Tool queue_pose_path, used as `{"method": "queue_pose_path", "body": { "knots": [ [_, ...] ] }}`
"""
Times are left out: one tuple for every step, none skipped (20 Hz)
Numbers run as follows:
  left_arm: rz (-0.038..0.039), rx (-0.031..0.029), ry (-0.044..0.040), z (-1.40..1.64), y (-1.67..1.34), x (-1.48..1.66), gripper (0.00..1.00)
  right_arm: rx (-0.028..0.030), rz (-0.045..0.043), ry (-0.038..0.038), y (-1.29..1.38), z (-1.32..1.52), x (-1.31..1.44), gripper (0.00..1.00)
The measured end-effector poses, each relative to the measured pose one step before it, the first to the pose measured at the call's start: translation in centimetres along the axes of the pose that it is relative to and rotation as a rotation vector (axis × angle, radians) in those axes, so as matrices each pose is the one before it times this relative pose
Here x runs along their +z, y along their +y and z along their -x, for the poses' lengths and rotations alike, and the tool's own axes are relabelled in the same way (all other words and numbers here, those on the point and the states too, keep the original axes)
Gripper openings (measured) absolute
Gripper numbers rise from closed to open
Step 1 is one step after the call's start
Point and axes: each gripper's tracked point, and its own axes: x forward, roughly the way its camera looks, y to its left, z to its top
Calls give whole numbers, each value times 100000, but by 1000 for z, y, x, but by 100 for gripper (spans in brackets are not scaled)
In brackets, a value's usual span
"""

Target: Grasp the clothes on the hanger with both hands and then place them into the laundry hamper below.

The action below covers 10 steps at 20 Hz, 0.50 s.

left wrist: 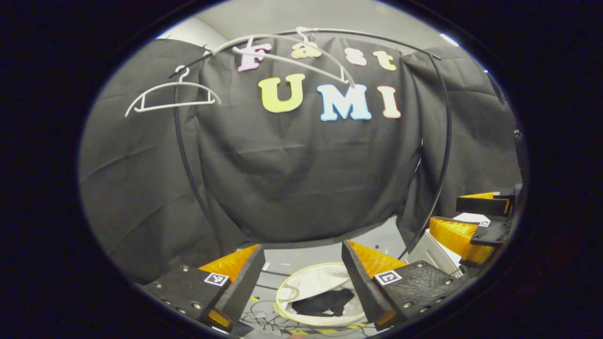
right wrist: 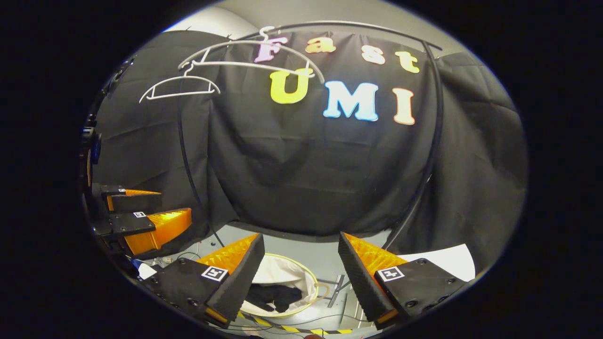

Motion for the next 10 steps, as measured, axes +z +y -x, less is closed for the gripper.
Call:
{"method": "queue_pose_path", "body": {
  "knots": [
    [554,58,-2117,1101,-374,1175,96,-380,-440,-2594,-629,1077,870,99],
    [237,55,-2215,1051,-593,1348,96,-634,-444,-2526,-703,940,828,98],
    [-352,326,-2166,903,-267,1293,96,-309,-444,-2247,-745,720,829,97],
    [-529,386,-2126,702,-402,1228,96,-503,-271,-2179,-552,1052,657,98],
    [-275,421,-2136,647,-419,1171,96,-593,-329,-1794,-684,876,706,98],
    [-204,87,-2242,149,-90,928,96,-396,-476,-1828,-644,751,609,98],
    [-272,414,-1952,289,-74,1075,96,-648,-545,-1716,-663,700,739,98],
    [-182,671,-1905,628,12,1124,96,-597,-536,-1874,-627,657,634,98],
    [91,460,-1937,587,55,1142,96,-442,-325,-2004,-564,665,785,99],
    [281,308,-1692,1384,-107,935,96,-600,52,-1905,-559,653,603,97]
  ]
}}
